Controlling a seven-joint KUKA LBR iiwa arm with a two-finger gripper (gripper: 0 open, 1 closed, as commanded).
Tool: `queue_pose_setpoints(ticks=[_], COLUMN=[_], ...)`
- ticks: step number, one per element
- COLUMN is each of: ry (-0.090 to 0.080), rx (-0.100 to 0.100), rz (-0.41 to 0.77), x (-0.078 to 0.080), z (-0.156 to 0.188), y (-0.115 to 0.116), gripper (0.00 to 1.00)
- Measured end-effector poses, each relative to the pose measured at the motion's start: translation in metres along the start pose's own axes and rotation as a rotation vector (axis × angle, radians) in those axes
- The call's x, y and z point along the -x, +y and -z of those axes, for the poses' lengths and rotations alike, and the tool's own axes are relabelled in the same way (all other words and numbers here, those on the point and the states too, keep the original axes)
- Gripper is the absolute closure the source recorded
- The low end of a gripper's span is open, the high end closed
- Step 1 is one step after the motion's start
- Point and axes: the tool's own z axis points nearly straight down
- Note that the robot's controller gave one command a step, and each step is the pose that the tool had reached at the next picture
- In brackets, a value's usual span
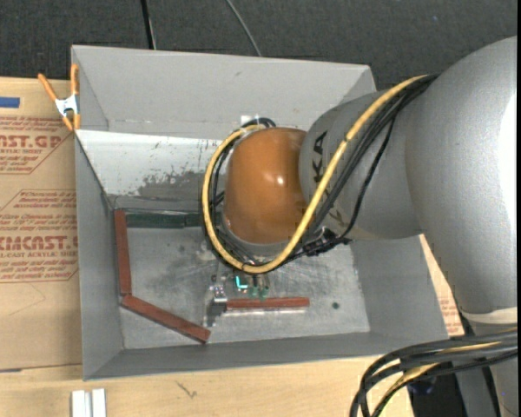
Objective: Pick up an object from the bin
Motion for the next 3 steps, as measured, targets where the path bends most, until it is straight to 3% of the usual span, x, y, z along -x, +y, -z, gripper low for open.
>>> queue_pose_setpoints(ticks=[1, 2, 3], ry=[-0.007, -0.006, -0.008], rx=[0.001, 0.001, 0.002], rz=[-0.001, -0.081, -0.081], x=[0.002, -0.021, -0.021], z=[0.004, -0.05, -0.049], y=[-0.001, -0.043, -0.043], gripper=[0.0, 1.0, 0.0])
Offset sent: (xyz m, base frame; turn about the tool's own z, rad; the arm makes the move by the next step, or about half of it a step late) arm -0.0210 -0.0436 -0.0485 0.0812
